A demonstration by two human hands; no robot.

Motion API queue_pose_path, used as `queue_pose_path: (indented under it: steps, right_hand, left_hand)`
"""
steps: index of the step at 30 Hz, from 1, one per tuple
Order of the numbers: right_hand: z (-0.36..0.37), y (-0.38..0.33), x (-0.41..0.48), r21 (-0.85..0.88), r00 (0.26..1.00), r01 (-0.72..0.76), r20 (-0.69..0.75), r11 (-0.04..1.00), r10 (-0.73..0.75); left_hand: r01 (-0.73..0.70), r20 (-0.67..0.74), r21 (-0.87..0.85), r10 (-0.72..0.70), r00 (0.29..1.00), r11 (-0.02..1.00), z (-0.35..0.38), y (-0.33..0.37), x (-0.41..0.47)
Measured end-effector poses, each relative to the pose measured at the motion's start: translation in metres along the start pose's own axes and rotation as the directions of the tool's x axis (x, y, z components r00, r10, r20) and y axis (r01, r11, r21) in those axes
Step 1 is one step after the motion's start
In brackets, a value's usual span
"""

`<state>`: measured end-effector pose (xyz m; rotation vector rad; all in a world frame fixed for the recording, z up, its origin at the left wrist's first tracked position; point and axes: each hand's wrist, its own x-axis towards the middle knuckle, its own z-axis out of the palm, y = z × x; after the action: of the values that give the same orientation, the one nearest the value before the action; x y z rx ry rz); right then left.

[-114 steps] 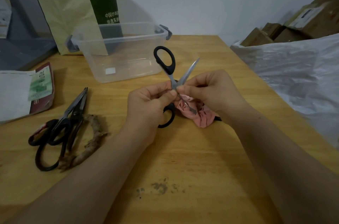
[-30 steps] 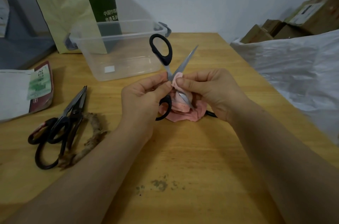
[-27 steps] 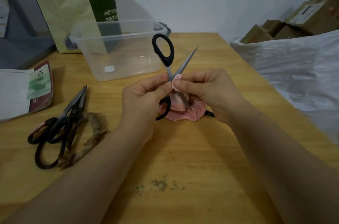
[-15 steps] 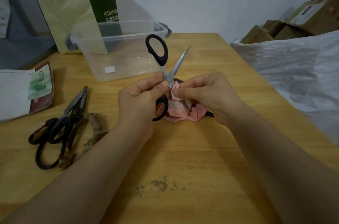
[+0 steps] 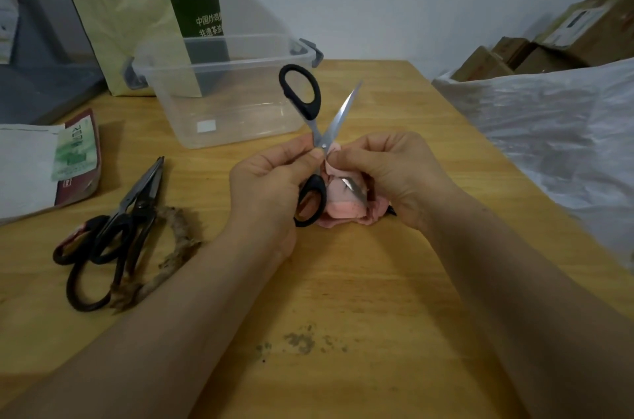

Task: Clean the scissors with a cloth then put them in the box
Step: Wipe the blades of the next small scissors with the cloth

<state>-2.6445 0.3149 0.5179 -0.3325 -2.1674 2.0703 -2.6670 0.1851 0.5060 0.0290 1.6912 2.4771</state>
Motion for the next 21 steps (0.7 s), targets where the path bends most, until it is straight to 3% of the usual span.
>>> queue_pose_path:
  steps: [5, 11, 17, 21]
  right_hand:
    - [-0.0030, 0.0018, 0.0016, -0.141, 1.000, -0.025, 0.010, 0.990, 0.027]
    - [-0.0017, -0.0016, -0.0004, -0.089, 1.000, 0.014, -0.018, 0.996, -0.016]
    - [-0.0038, -0.0011, -0.0004, -0.200, 1.000, -0.028, 0.006, 0.979, 0.030]
    - [-0.0014, -0.0032, -0.0019, -0.082, 0.999, 0.005, -0.033, 0.997, -0.008]
  left_hand:
    - [-0.030, -0.043, -0.055, 0.027, 0.999, 0.998, -0.0063, 0.0071, 0.0058]
    - [-0.006, -0.015, 0.036, 0.006, 1.000, 0.999, 0.0023, 0.0011, -0.0014]
    - [-0.016, -0.064, -0.062, 0.012, 0.998, 0.998, -0.0062, 0.0056, 0.0072]
    - [-0.018, -0.014, -0.004, 0.018, 1.000, 1.000, 0.0003, -0.0025, 0.0043]
